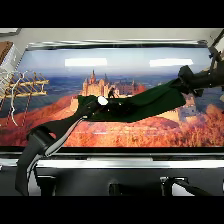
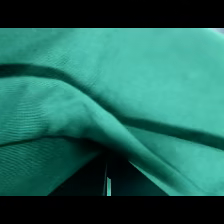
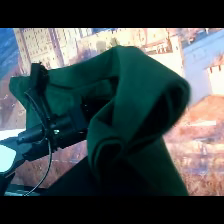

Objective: Fold the clothes and pants, and hang the long-sleeved shirts on hangers.

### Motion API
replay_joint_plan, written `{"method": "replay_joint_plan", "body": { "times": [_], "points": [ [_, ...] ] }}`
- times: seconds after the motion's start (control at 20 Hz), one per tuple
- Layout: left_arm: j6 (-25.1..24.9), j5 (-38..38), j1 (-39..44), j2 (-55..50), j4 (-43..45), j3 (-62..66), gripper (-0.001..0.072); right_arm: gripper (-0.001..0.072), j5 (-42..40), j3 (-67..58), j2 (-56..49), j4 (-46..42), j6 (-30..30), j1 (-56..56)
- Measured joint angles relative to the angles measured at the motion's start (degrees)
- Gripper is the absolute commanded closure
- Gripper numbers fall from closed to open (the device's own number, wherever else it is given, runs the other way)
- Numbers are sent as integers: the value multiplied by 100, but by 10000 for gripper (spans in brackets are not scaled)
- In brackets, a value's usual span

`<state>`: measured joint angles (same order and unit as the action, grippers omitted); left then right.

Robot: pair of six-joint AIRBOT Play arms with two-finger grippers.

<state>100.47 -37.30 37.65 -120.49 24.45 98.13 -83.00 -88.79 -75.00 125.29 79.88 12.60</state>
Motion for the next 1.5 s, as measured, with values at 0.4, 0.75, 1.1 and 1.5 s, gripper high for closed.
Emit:
{"method": "replay_joint_plan", "body": {
  "times": [0.4, 0.75, 1.1, 1.5],
  "points": [
    [-195, -1547, -855, 564, 1058, 424, 695, 680, 498, 0, 42, 72, -48, -48],
    [-258, -3386, -3209, 2712, 2981, 457, 694, 680, 1523, -2, -306, 201, -411, -1506],
    [-337, -4520, -5235, 4052, 3366, 459, 693, 680, 3139, 0, -1078, 269, -1062, -3327],
    [-431, -4809, -5672, 4256, 3418, 435, 693, 680, 4221, -308, -1998, 466, -1399, -4133]
  ]
}}
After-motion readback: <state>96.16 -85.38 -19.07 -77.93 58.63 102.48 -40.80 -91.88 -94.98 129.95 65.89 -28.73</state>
